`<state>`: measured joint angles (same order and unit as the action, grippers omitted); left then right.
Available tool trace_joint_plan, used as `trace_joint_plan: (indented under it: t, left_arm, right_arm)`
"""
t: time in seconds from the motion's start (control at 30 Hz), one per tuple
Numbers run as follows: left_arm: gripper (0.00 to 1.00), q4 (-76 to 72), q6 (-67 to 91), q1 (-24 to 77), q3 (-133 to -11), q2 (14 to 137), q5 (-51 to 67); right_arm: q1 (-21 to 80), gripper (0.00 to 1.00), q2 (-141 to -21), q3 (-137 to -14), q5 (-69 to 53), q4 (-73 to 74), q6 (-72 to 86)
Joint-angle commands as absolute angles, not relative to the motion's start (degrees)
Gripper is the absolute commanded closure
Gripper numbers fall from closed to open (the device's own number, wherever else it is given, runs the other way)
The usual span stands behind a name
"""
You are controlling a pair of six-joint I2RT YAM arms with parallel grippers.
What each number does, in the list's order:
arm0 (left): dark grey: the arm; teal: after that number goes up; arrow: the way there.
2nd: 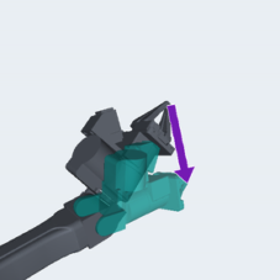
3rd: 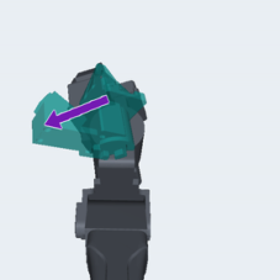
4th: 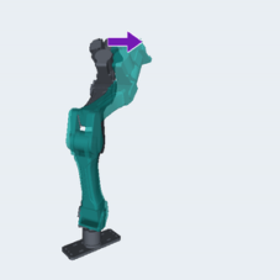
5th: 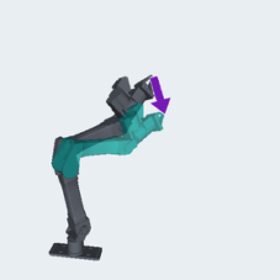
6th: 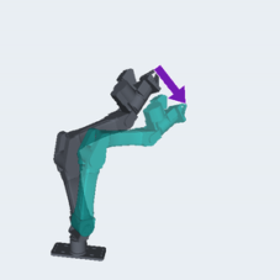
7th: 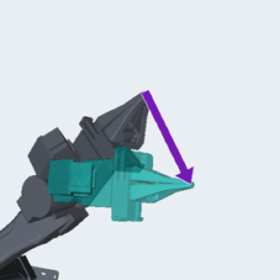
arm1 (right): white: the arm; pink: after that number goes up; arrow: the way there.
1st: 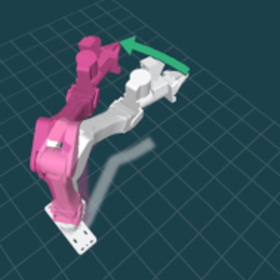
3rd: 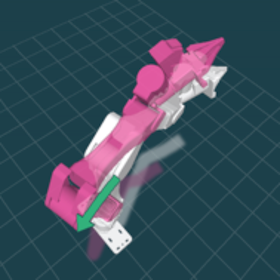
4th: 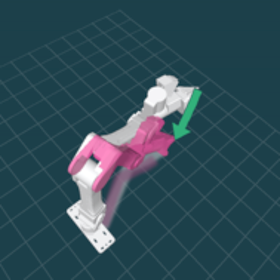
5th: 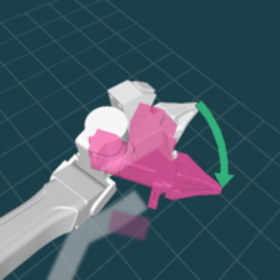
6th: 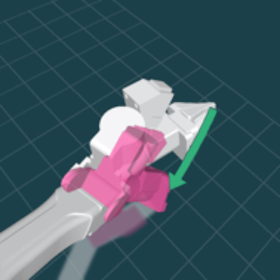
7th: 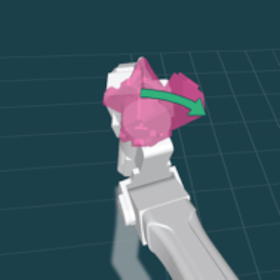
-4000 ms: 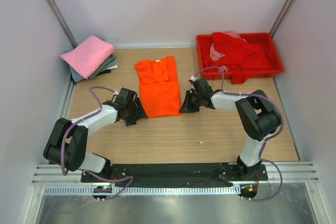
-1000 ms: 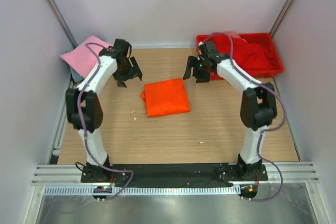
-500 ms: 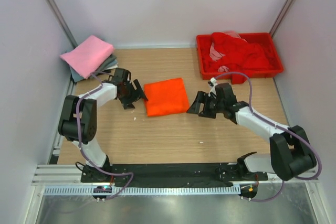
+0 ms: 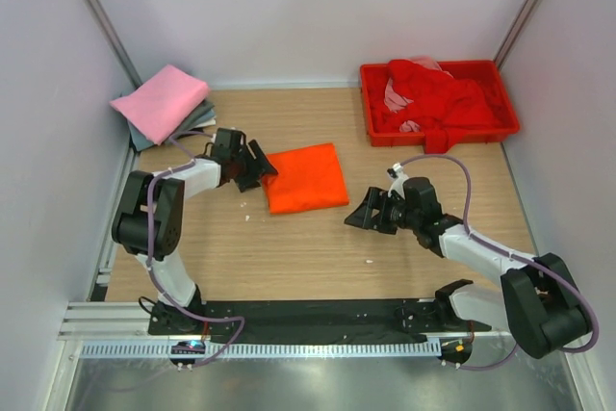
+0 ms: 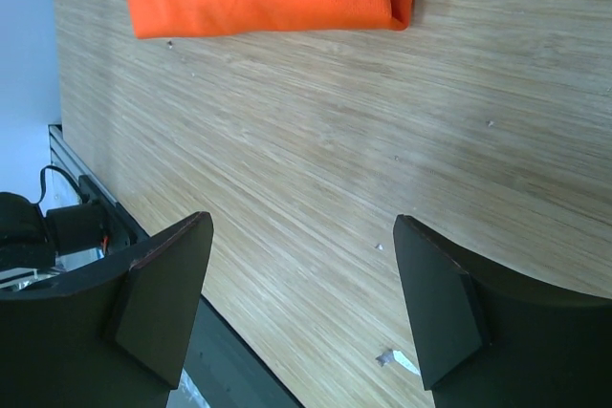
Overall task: Fold and stack the t-shirts
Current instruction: Neatly place the folded tshirt to the corner
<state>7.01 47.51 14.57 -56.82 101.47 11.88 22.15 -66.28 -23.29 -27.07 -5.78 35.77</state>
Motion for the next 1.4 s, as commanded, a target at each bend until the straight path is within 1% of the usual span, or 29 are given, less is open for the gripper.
trace_joint_plan:
  t: [0.0,0.03,0.1,0.13,0.17,0.27,0.3,0.37,0.4,0.5,0.6,0.77,1.03,1.27,1.37]
  left_arm:
    - [0.34,4.3,48.0,14.9,-56.7,105.4,9.8]
    - [0.37,4.4,48.0,15.0,-57.5,106.4,9.9]
    - [0.40,4.3,47.8,15.4,-58.0,107.1,9.1]
    - [0.44,4.3,47.7,15.6,-58.4,108.0,8.9]
    - [0.46,4.2,47.6,15.9,-59.2,108.8,8.9]
    - [0.56,4.2,47.1,16.7,-60.5,110.4,9.6]
    - [0.68,4.2,46.6,17.0,-61.2,110.6,9.5]
    - [0.79,4.4,45.9,17.3,-61.9,110.6,9.7]
    - [0.87,4.7,45.6,17.3,-62.5,110.1,9.4]
    - [0.97,8.5,44.5,17.1,-65.5,107.5,9.1]
    - [1.00,13.6,43.2,16.7,-70.7,104.9,8.4]
    - [1.00,22.9,41.0,14.9,-80.0,104.5,8.9]
    - [1.00,29.2,40.0,11.0,-90.2,106.6,10.3]
    - [1.00,36.3,38.9,8.4,-103.8,111.0,10.8]
    - [1.00,37.5,39.8,7.2,-106.6,111.8,11.0]
  right_arm:
    - [22.9,0.18,-66.7,-21.3,-28.2,-13.5,36.3]
    - [22.9,0.17,-67.7,-20.3,-28.0,-14.3,36.4]
    - [23.1,0.17,-68.9,-19.3,-27.7,-16.8,36.6]
    - [23.2,0.17,-69.4,-18.5,-27.5,-17.6,36.6]
    - [23.2,0.17,-70.6,-18.3,-27.4,-18.5,36.7]
    - [23.2,0.17,-72.3,-18.7,-26.6,-19.1,36.5]
    - [23.2,0.17,-72.9,-18.9,-26.6,-19.2,36.3]
    - [23.2,0.18,-73.8,-19.2,-26.8,-19.3,36.3]
    - [23.2,0.18,-73.8,-19.1,-26.8,-19.3,36.3]
    - [23.2,0.18,-72.3,-18.5,-26.2,-19.4,36.2]
    - [23.2,0.18,-70.2,-17.1,-25.4,-19.9,36.4]
    - [23.2,0.18,-68.8,-16.2,-25.0,-20.5,36.3]
    - [23.2,0.18,-69.0,-16.1,-25.4,-20.7,36.0]
    - [23.2,0.18,-69.3,-16.0,-25.7,-21.0,36.1]
    - [23.2,0.18,-69.3,-16.0,-25.7,-21.0,36.0]
